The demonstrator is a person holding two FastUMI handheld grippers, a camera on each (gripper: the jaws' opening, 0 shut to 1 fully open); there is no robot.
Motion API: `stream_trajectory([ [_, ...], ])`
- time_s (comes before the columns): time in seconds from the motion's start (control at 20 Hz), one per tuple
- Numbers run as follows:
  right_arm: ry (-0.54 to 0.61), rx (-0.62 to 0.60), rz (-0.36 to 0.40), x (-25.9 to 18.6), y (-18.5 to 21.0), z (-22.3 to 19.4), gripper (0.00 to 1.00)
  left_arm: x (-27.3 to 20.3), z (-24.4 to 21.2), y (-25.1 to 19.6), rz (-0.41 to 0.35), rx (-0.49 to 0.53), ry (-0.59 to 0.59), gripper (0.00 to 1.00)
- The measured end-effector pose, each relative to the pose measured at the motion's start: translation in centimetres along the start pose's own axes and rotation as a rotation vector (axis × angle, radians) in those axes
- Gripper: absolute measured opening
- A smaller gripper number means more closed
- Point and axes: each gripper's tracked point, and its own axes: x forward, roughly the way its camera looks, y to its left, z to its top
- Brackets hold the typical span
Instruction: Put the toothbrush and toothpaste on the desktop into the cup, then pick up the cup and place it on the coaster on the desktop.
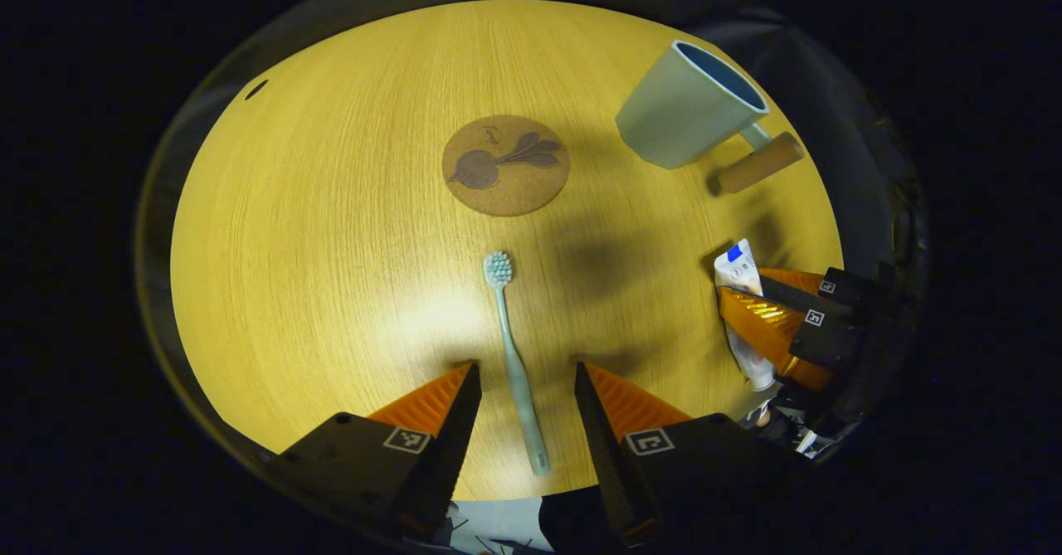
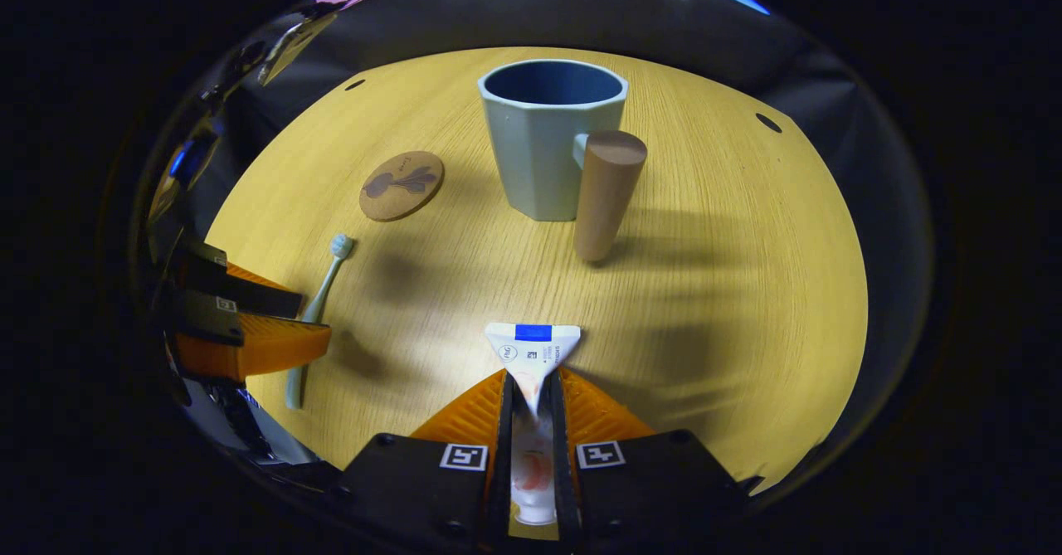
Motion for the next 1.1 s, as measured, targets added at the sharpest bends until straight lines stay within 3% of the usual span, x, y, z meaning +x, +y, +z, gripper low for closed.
stream_trajectory([
  [0.3, -0.001, -0.019, 0.014, 0.0, 0.0, 0.1, 0.25, 0.4, 0.1, 1.0, 0.068, 0.003, 0.037, 0.52],
  [0.45, 0.001, -0.021, 0.017, 0.0, 0.0, 0.1, 0.25, 0.6, 0.2, 1.5, 0.119, 0.01, 0.066, 0.33],
  [0.65, 0.0, -0.025, 0.015, 0.0, 0.0, 0.2, 0.25, 0.6, 0.5, 1.3, 0.121, 0.026, 0.078, 0.14],
  [0.85, -0.003, -0.03, 0.014, 0.0, 0.0, 0.2, 0.25, 0.6, 0.4, 1.5, 0.123, 0.004, 0.061, 0.05],
  [1.1, -0.014, -0.04, 0.018, 0.1, -0.1, 0.1, 0.23, 0.6, 0.4, 1.4, 0.109, 0.015, 0.025, 0.04],
])
